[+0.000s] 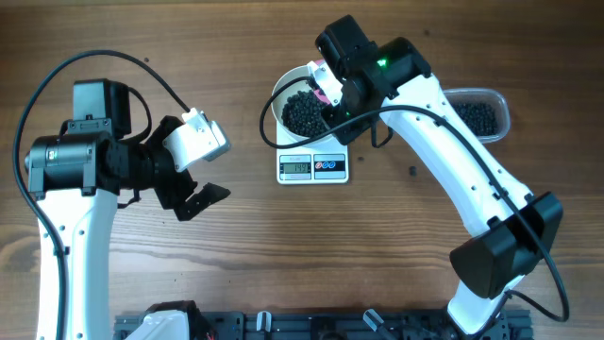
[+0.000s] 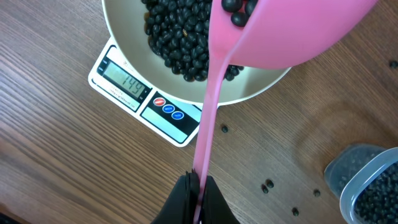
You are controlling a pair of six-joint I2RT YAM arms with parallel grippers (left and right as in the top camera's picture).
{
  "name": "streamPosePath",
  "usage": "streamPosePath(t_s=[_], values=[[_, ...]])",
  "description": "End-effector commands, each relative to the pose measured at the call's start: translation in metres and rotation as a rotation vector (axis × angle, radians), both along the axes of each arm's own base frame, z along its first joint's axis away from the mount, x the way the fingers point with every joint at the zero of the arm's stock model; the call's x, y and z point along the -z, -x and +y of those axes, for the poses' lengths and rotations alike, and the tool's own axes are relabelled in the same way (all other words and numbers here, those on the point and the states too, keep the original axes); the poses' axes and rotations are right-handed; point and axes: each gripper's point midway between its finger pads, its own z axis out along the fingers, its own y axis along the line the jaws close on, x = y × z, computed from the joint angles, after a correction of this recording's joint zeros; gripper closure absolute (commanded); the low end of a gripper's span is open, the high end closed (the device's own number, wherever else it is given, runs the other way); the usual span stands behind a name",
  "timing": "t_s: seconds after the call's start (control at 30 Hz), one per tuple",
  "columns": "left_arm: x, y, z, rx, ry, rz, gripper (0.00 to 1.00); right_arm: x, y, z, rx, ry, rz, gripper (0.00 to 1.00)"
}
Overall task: Scoop item into bowl and weigh 150g on scale
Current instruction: 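Tilt the pink scoop slightly to trickle beans into the bowl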
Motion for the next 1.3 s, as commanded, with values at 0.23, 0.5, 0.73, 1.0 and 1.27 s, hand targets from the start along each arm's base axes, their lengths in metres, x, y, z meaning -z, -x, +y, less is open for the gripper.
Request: streamPosePath(t_s=[0.23, 0.5, 0.73, 1.0, 1.27], values=[[-0.01, -0.001, -0.002, 0.018, 0.014, -0.041, 0.0, -0.015, -0.006, 0.003, -0.031, -0.028, -0.05, 0.96], [-0.01, -0.001, -0.002, 0.018, 0.014, -0.041, 0.0, -0.012, -0.008, 0.0, -0.063, 0.029, -0.078, 0.96], [-0.01, -0.001, -0.002, 0.018, 0.014, -0.041, 0.0, -0.016, -0.016, 0.003, -0.104, 0.025, -0.113, 0.96], [-0.01, -0.001, -0.002, 0.018, 0.014, -0.041, 0.0, -0.025, -0.016, 0.011, -0.092, -0.018, -0.129, 0.96], [-0.01, -0.001, -0.002, 0.018, 0.014, -0.041, 0.0, -0.024, -0.011, 0.016, -0.09, -0.059, -0.097, 0.96]])
